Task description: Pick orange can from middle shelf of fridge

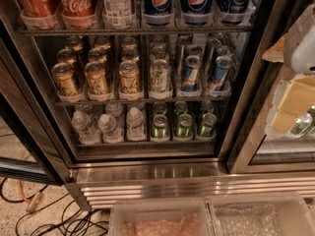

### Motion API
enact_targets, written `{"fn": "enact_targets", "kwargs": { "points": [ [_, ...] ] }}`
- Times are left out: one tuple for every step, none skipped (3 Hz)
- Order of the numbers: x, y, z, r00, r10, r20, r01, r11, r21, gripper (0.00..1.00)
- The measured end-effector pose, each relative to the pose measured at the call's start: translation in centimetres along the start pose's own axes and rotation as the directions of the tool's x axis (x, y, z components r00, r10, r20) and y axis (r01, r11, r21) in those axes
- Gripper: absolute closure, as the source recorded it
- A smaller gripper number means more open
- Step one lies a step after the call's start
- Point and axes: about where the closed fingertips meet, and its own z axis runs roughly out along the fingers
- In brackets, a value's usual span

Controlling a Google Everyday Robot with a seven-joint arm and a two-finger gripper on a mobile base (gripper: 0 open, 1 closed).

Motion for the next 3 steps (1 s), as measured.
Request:
{"fn": "enact_targets", "kwargs": {
  "points": [
    [0.0,0.0,0.0,1.000,0.000,0.000,0.000,1.0000,0.000,0.00],
    [-0.4,0.2,0.5,0.999,0.011,0.030,-0.011,0.9999,-0.001,0.00],
    [-1.9,0.9,2.9,0.987,0.091,0.133,-0.080,0.9928,-0.089,0.00]
  ]
}}
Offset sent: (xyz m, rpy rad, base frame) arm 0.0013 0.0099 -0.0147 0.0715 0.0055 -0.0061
